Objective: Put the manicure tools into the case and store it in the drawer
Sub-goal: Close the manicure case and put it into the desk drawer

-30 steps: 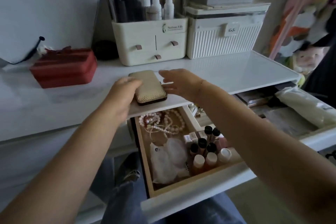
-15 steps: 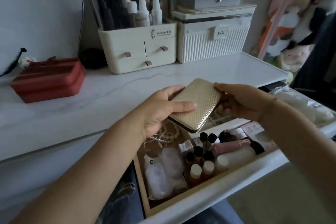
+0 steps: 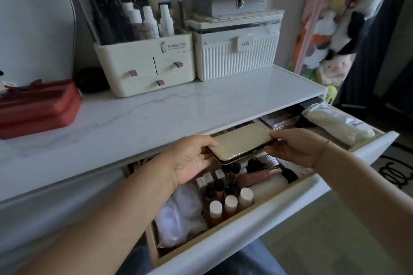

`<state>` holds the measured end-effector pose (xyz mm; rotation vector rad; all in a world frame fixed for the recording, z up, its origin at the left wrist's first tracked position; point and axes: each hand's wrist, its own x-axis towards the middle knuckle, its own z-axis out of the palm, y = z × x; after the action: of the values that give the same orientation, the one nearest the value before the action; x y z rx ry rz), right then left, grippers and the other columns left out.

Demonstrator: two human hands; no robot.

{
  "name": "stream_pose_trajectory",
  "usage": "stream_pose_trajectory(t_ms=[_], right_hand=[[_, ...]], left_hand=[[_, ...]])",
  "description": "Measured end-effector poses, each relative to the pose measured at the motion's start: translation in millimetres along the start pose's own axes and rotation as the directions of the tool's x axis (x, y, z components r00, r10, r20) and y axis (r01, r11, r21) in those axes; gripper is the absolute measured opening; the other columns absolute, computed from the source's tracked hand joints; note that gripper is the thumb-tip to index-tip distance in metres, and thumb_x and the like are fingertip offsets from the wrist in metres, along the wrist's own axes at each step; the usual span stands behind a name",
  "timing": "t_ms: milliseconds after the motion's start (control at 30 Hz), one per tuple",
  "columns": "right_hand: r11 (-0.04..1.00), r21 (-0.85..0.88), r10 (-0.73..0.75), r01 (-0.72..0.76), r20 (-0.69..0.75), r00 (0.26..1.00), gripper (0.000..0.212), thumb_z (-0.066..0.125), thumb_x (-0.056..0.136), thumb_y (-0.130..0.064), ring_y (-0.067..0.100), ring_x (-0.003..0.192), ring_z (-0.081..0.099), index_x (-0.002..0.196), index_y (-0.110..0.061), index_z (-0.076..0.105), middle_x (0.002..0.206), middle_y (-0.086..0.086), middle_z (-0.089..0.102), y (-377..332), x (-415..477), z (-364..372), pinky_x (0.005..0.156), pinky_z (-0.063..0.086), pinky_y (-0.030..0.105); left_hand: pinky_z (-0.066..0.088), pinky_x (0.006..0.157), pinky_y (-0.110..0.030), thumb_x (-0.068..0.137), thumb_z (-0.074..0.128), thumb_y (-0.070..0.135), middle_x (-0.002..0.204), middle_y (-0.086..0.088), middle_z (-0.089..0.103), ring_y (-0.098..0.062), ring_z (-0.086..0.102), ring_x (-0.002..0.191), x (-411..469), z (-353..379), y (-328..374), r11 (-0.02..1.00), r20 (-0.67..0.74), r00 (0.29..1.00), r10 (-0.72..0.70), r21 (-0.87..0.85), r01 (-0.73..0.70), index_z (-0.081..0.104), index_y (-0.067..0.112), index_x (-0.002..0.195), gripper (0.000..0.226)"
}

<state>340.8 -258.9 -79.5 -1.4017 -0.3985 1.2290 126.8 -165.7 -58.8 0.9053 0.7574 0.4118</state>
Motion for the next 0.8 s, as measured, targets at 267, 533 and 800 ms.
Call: stream_pose_trajectory(t_ms=[267,533,800], right_hand=[[0.972,-0.211,-0.119,0.103,-0.065,0.991,0.024,0.046,0.093,0.001,0.023,0.06,0.06,0.117,0.002,0.049,0.078,0.015,0.054,-3,22,11,0.05,0.058,0.026],[0.894,-0.421,-0.218,0.154,-0.108,0.97,0.038,0.046,0.092,0.003,0.025,0.065,0.062,0.129,0.008,0.042,0.082,0.019,0.058,3,27,9,0.056,0.058,0.025],[0.345,-0.825,-0.496,0.447,0.244,0.833,0.081,0.064,0.073,-0.05,0.004,0.113,0.045,0.143,-0.034,0.028,0.136,-0.008,0.03,14,-29,-4,0.095,0.039,0.022]], left_hand=[[0.044,0.084,-0.025,0.08,0.051,-0.006,0.083,-0.009,0.057,-0.018,0.054,0.08,10,-8,-5,1.0,-0.123,0.992,-0.013,0.014,0.015,0.054,0.009,0.077,0.016],[0.036,0.091,-0.025,0.083,0.054,0.001,0.088,0.0,0.059,-0.011,0.053,0.088,7,-6,-9,0.992,0.002,0.998,0.062,0.107,-0.062,0.058,0.016,0.078,0.016],[0.016,0.113,-0.024,0.072,0.065,0.058,0.156,0.011,0.015,0.001,0.015,0.139,-24,-17,-17,0.569,0.213,0.963,0.164,0.777,-0.269,0.015,0.025,0.149,0.098]])
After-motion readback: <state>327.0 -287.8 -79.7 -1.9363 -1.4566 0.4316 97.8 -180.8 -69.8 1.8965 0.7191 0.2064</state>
